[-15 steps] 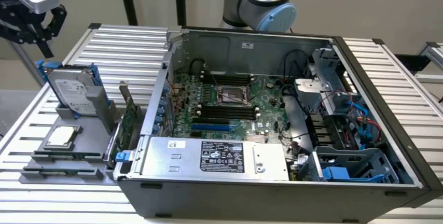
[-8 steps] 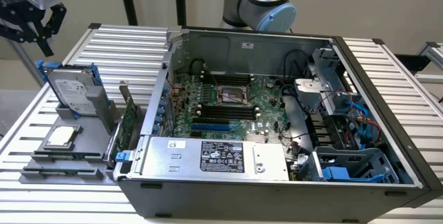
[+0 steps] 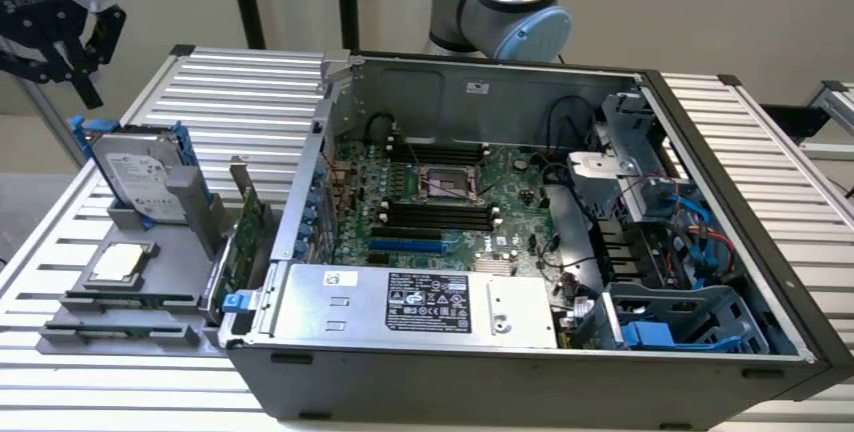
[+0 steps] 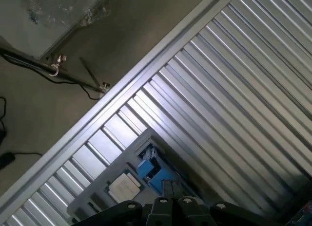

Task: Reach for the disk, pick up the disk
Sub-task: 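Pick up the disk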

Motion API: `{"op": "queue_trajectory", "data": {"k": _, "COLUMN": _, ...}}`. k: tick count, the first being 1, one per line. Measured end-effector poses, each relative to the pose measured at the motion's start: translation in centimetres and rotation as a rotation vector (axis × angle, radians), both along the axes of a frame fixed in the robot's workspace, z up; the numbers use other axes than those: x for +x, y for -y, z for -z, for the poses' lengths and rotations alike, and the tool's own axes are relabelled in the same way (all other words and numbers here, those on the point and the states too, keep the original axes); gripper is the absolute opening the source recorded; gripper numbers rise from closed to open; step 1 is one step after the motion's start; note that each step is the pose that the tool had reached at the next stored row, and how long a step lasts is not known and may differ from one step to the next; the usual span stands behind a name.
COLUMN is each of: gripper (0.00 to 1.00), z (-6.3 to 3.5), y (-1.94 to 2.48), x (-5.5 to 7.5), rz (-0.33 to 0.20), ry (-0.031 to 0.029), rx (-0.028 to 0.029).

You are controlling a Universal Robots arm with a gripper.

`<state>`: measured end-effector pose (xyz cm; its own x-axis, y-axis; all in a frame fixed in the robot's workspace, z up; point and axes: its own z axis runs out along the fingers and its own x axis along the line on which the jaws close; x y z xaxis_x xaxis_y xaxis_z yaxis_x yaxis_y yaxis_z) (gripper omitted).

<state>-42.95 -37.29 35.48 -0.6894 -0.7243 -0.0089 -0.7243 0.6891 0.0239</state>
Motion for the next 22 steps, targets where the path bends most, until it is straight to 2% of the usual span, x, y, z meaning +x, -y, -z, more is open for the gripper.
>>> {"op": "queue_trajectory", "data": {"k": 22, "gripper": 0.11, "z": 0.0, "y": 0.0, "x": 0.0, "rz": -0.399, "ry": 0.0, "rx": 0.0001}}
